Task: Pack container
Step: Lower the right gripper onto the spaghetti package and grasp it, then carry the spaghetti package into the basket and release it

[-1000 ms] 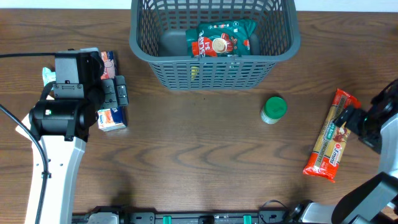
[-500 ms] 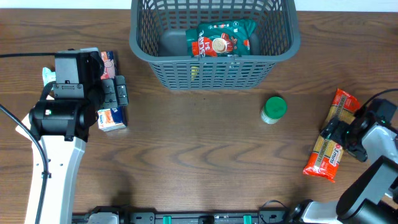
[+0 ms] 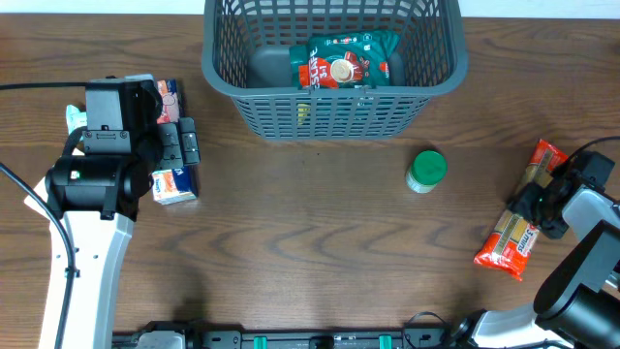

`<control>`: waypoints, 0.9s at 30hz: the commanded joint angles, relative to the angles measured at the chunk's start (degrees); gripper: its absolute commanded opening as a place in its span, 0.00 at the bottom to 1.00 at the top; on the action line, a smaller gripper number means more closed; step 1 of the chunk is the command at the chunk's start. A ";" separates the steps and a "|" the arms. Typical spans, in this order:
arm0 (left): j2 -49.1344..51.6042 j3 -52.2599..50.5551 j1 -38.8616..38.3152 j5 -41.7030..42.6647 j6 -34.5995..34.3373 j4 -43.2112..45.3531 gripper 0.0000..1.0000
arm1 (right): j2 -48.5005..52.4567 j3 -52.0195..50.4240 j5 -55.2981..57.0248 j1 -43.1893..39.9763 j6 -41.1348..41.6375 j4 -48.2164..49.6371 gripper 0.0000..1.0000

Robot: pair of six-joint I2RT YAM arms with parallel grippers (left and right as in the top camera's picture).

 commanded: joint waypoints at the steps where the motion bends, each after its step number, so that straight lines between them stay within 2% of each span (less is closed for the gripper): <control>1: 0.00 1.07 0.24 -0.48 0.57 0.00 0.99 | 4.59 -2.73 -2.45 -0.33 2.29 -0.59 0.43; 3: 0.00 1.07 0.24 -0.48 0.57 0.00 0.99 | 4.59 -2.71 -3.74 -0.33 2.34 -0.24 0.31; 5: 0.00 1.07 0.24 -0.48 0.57 0.00 0.99 | 4.57 -2.34 -5.35 -0.33 2.45 -0.24 0.11; 7: 0.00 1.07 0.24 -0.48 0.57 0.00 0.98 | 4.37 -1.51 -7.61 -0.26 2.58 -0.33 0.01; 11: 0.00 1.07 0.24 -0.48 0.57 0.00 0.98 | 3.32 4.33 -11.08 0.85 3.19 -5.73 0.01; 15: 0.00 1.07 0.24 -0.48 0.57 0.00 0.99 | 1.99 15.15 -12.17 2.89 2.64 -15.58 0.01; 22: 0.00 1.07 0.24 -0.48 0.57 0.00 0.98 | 1.09 43.87 -16.57 8.13 0.26 -33.62 0.01; 27: 0.02 1.07 0.24 -0.48 0.57 0.00 0.99 | 1.09 66.53 -16.83 14.21 -2.84 -40.30 0.01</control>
